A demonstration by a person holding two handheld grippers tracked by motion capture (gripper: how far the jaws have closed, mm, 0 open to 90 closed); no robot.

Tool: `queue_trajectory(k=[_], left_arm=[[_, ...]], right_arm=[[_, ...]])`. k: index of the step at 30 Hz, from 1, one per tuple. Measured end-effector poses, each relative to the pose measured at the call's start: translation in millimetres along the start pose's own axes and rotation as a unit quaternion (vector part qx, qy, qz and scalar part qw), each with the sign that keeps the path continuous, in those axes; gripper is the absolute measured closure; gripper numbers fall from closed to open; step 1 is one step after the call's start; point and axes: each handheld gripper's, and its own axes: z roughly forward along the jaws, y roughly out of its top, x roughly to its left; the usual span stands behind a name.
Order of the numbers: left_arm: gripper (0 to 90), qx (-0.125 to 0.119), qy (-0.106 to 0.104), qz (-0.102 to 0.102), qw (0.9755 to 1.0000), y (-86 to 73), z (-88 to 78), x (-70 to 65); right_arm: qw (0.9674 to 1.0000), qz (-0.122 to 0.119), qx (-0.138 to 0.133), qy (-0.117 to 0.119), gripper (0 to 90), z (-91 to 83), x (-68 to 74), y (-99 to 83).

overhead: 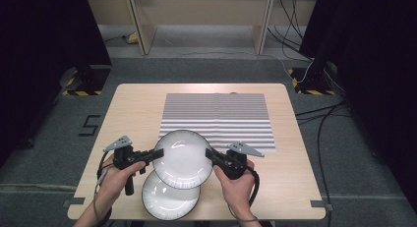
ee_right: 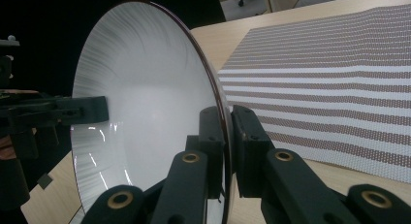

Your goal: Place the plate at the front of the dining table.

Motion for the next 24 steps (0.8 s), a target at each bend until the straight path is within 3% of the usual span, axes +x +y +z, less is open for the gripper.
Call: queue_trajectory(k=[24], left_arm=[[82.6, -0.004, 0.000, 0.015, 0.9999, 17.1, 12.7, 4.7]], right_arm=[[0.9998, 0.004, -0.017, -0.008, 83.3, 5.5, -8.9, 13.6]])
